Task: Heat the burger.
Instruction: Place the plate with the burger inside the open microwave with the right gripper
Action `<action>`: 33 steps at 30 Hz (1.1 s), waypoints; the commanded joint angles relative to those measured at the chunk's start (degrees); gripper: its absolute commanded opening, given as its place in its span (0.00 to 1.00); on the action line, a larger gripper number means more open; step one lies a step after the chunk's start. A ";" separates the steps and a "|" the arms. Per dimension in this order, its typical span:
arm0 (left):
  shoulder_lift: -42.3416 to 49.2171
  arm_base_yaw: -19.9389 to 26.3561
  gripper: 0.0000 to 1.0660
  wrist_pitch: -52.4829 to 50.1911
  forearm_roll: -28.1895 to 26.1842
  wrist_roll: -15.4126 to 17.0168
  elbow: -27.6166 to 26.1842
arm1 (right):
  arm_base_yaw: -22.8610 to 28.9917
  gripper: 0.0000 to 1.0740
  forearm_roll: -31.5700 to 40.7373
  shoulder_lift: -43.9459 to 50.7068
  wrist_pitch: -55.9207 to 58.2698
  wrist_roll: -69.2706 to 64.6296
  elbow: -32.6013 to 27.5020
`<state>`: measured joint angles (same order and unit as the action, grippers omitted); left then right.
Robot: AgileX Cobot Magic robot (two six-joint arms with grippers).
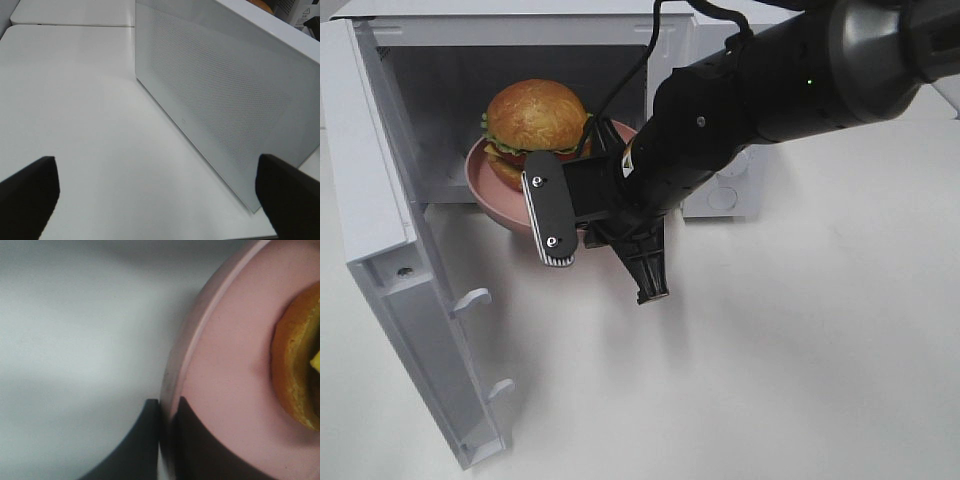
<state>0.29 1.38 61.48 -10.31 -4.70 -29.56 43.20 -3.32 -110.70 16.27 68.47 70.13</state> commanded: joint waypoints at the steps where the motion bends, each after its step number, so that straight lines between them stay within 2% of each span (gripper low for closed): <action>1: 0.97 -0.23 0.94 -0.46 -0.06 0.11 0.11 | 0.00 0.00 -0.52 -0.23 -3.32 -1.49 2.64; 20: 0.97 -0.23 0.94 -0.46 -0.06 0.11 0.11 | -0.40 0.00 -5.44 -6.02 0.40 -7.45 12.38; 33: 0.97 -0.23 0.94 -0.46 -0.06 0.11 0.11 | -1.09 0.00 -5.50 -12.89 6.13 -10.71 23.20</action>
<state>0.29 1.38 61.48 -10.31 -4.70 -29.56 42.46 -7.85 -123.59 24.58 58.27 90.64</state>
